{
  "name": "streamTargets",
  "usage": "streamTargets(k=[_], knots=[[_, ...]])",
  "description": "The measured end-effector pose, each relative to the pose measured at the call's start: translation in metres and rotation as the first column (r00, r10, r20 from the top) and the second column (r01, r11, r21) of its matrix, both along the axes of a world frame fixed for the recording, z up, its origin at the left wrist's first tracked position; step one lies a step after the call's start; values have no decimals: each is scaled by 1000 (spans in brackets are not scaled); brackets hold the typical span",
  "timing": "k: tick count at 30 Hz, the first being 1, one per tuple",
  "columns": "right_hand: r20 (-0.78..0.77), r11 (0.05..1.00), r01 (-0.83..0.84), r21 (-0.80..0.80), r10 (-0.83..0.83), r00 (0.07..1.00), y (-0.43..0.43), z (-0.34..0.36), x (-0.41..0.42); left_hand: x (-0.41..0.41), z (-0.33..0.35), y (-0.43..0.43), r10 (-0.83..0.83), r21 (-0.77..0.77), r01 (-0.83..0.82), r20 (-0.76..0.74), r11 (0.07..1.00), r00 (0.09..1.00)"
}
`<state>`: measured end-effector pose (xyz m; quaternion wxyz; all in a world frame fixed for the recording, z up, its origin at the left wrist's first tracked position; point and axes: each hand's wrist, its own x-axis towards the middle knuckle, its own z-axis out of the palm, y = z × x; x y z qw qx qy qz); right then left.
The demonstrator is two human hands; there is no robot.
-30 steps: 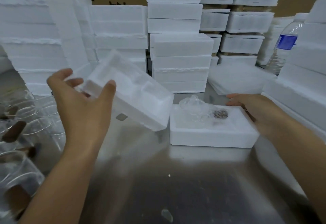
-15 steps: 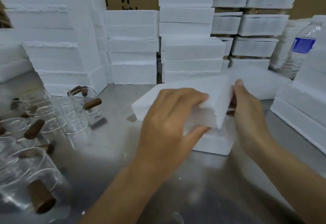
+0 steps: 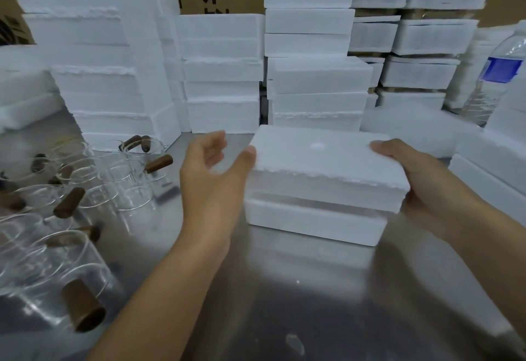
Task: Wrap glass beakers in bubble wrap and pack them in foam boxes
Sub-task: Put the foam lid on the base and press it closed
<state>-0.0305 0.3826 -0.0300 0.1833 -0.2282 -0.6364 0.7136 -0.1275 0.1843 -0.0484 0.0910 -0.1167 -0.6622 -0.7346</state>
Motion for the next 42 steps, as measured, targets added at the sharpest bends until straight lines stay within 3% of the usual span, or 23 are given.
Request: streamTargets(k=[2,5,15,21,30,34,42], knots=[[2,1000,5,-6,-5,1000,0,-1,0,-8,-4,-2,-192,81,177,244,981,951],[-14,1000,-2,-16,2,1000,1,-2,0,-8,-8,3,-412,218,357,321,908,853],[-30,1000,11,14,-10,999,2,-6,0,-8,-15,9,-320,176,282,245,943,915],[-34,1000,29,10,-29,999,3,-9,-1,-8,-20,11,-235,47,231,158,972,959],[-11,998,60,37,-60,998,6,-8,-3,-10,-23,11,-206,-33,216,192,976,960],[46,983,97,156,-106,993,10,-18,-7,-12,-21,11,-208,-14,216,212,976,955],[-50,1000,7,-16,-8,999,6,-21,-11,-17,-23,12,-199,-49,212,192,976,961]])
